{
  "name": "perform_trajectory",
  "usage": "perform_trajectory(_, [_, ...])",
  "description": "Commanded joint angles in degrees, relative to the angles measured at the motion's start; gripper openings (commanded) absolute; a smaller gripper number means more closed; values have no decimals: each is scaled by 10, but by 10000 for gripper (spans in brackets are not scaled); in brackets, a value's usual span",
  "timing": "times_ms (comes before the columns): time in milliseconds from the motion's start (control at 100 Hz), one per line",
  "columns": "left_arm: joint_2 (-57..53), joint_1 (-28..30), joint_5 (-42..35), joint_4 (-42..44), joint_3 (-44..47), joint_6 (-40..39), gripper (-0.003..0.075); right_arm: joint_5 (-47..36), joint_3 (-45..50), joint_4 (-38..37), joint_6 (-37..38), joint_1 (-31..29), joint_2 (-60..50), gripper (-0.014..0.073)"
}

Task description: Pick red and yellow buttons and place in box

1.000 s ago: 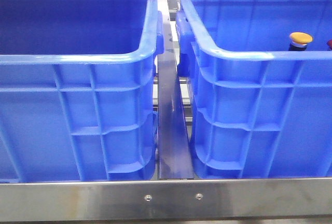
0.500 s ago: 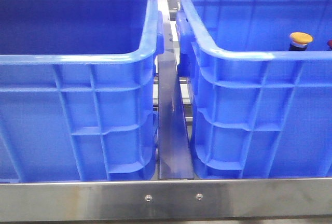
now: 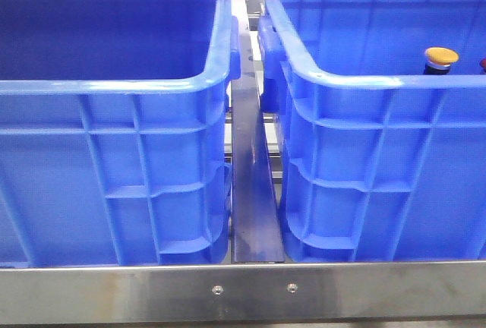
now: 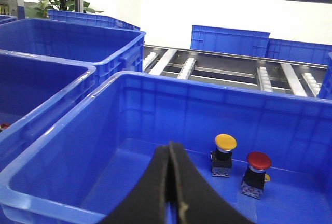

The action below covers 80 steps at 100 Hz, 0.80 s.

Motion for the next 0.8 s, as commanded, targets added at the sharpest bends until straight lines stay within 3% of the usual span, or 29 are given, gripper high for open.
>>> perform_trajectory(0, [7, 22, -105, -8, 31, 4, -20, -29, -14, 10, -4, -2, -5, -96])
perform_trajectory(110, [-20, 31, -169, -8, 95, 4, -20, -29, -14, 10, -4, -2, -5, -96])
perform_trajectory(160, [-51, 31, -87, -8, 87, 4, -20, -29, -14, 10, -4, -2, -5, -96])
perform_trajectory(240, [-46, 23, -61, -9, 91, 4, -20, -28, -14, 10, -4, -2, -6, -96])
perform_trajectory(790, [-47, 14, -57, -8, 91, 4, -20, -21, -14, 10, -4, -2, -6, -96])
